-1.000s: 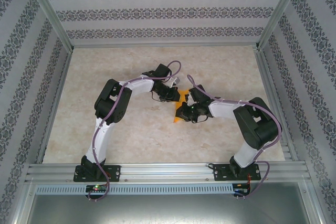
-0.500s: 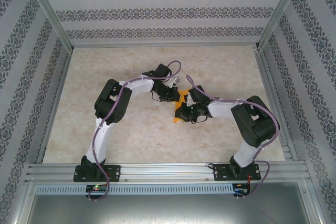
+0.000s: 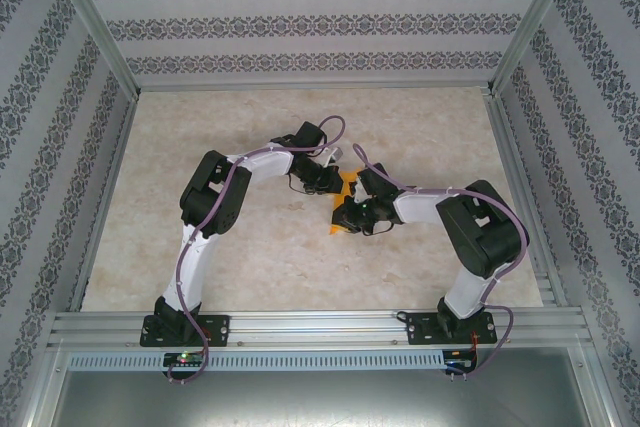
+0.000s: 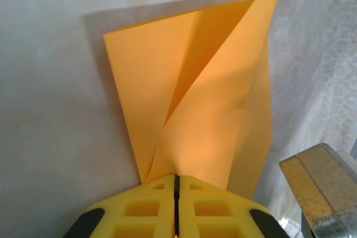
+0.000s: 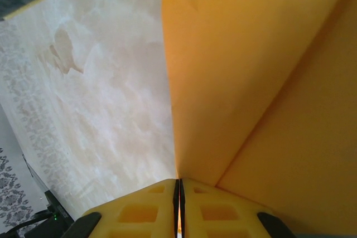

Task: Fold a paper plane with a square sheet of paper (pick it up from the middle)
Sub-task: Fourth fold the wing at the center of the table.

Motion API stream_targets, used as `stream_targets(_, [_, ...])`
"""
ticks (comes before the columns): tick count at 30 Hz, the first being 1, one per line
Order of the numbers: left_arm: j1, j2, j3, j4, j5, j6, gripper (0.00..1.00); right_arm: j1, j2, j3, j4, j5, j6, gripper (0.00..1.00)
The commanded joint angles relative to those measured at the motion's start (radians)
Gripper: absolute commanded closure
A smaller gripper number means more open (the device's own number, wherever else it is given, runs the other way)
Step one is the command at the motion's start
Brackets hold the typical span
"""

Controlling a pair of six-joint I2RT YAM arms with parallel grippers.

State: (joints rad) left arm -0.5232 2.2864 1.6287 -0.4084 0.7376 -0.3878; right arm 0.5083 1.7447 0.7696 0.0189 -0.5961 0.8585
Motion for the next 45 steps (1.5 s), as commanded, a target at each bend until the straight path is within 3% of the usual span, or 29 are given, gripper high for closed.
stream_targets(1, [-0.018, 0.103, -0.044, -0.103, -0.088, 0.031, 0.9, 0.019, 0.031, 0.016, 0.024, -0.019, 0.003, 0.88])
stream_targets(15, [-0.017, 0.114, -0.037, -0.111, -0.094, 0.035, 0.9, 0.03, 0.023, 0.023, -0.055, 0.015, -0.03, 0.88])
stream_targets(24, [-0.016, 0.116, -0.029, -0.122, -0.099, 0.038, 0.91, 0.035, 0.007, -0.004, 0.059, -0.04, 0.048, 0.88])
stream_targets(37, [-0.015, 0.122, -0.025, -0.129, -0.106, 0.043, 0.91, 0.055, 0.018, 0.012, -0.079, 0.034, -0.023, 0.88])
stream_targets(45, [-0.015, 0.124, -0.024, -0.128, -0.106, 0.043, 0.91, 0.079, 0.027, 0.017, -0.06, 0.019, -0.014, 0.88])
